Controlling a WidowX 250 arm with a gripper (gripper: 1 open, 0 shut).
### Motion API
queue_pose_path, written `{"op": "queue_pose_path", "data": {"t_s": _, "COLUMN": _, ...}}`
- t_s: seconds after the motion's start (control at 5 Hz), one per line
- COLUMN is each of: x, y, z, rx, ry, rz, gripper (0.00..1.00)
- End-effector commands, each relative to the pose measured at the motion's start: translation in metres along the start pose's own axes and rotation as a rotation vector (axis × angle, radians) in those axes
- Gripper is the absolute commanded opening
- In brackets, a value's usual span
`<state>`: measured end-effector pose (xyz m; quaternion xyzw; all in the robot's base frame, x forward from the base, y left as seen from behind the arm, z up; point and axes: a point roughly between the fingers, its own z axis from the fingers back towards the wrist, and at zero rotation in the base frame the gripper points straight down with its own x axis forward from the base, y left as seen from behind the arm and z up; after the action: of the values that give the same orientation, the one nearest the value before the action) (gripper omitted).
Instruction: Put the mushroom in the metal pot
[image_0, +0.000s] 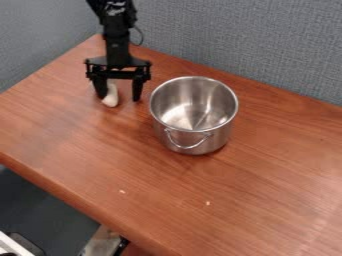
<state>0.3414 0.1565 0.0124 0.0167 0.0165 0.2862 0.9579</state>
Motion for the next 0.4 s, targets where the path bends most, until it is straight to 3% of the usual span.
{"op": "queue_pose_path", "data": {"t_s": 0.0, "x": 0.007, "y": 0.003, "z": 0.008, "rx": 0.037, "ry": -0.029, "rz": -0.038, "gripper": 0.0}}
{"op": "queue_pose_path", "data": {"t_s": 0.2, "x": 0.011, "y": 0.005, "z": 0.021, "rx": 0.057, "ry": -0.046, "rz": -0.094, "gripper": 0.0}}
